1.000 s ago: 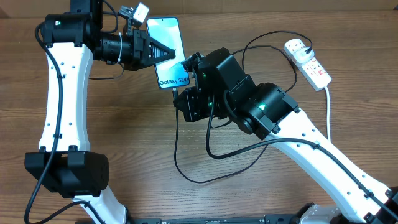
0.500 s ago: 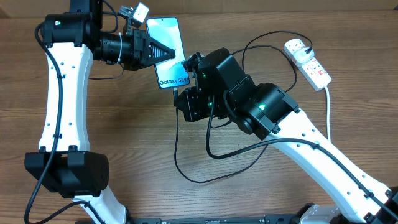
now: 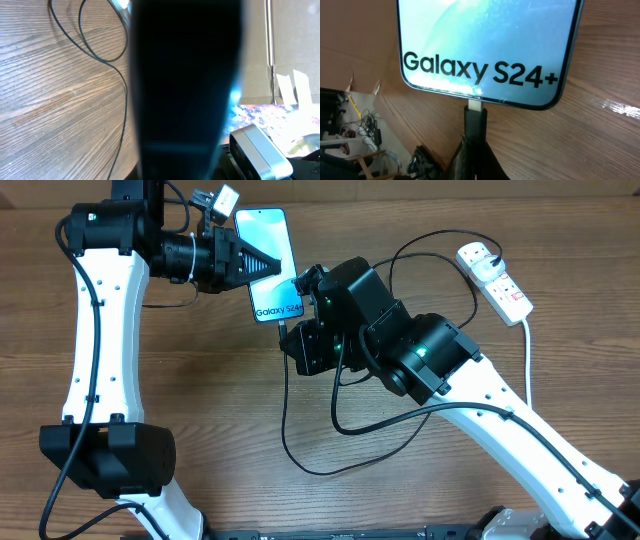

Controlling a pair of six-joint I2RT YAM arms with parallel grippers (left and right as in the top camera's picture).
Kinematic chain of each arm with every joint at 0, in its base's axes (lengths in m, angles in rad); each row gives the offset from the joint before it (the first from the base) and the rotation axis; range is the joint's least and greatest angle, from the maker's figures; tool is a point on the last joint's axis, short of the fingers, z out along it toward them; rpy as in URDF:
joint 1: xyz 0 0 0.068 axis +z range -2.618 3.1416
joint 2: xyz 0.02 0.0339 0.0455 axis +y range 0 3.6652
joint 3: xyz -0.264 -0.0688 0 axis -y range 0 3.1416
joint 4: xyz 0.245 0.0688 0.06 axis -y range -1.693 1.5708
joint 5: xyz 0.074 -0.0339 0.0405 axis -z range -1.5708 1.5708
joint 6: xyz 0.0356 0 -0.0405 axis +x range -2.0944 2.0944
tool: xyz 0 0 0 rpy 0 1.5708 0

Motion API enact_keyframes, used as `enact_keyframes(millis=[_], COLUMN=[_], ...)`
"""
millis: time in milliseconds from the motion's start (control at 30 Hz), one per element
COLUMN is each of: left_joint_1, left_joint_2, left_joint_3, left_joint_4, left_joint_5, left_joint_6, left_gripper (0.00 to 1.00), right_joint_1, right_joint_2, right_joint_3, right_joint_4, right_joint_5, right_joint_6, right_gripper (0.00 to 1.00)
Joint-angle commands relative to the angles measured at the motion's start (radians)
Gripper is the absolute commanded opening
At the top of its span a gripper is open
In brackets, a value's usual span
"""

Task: Plug charger to phone and switch on socket
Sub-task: 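Push the USB-C plug upward into the phone's charging port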

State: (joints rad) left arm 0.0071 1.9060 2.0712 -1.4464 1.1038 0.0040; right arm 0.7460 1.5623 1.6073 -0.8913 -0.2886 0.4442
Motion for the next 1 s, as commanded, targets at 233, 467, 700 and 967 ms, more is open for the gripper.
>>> enact_keyframes(millis=[233, 467, 700, 967], left_joint_1=[-0.001, -0.001, -0.001, -0.001], left_joint_2=[-0.010, -0.010, -0.010, -0.010], left_joint_3=[0.024, 0.024, 0.024, 0.024], left_joint_4=[0.000, 0.000, 0.000, -0.001], left_joint_5=[0.023, 0.075, 0.071, 0.071], left_joint_6=[0.030, 0.029, 0.029, 0.029], left_gripper=[0.04, 0.04, 0.04, 0.04], right_joint_1=[-0.002, -0.002, -0.002, -0.002], right_joint_2=[-0.025, -0.025, -0.025, -0.025], right_joint_3=[0.012, 0.012, 0.012, 0.012], right_joint_4=[0.020, 0.017, 0.011, 0.011], right_joint_5=[-0.012, -0.012, 0.008, 0.026], right_joint_6=[-0.008, -0.008, -0.008, -0.008], right_gripper=[0.04, 0.04, 0.04, 0.04])
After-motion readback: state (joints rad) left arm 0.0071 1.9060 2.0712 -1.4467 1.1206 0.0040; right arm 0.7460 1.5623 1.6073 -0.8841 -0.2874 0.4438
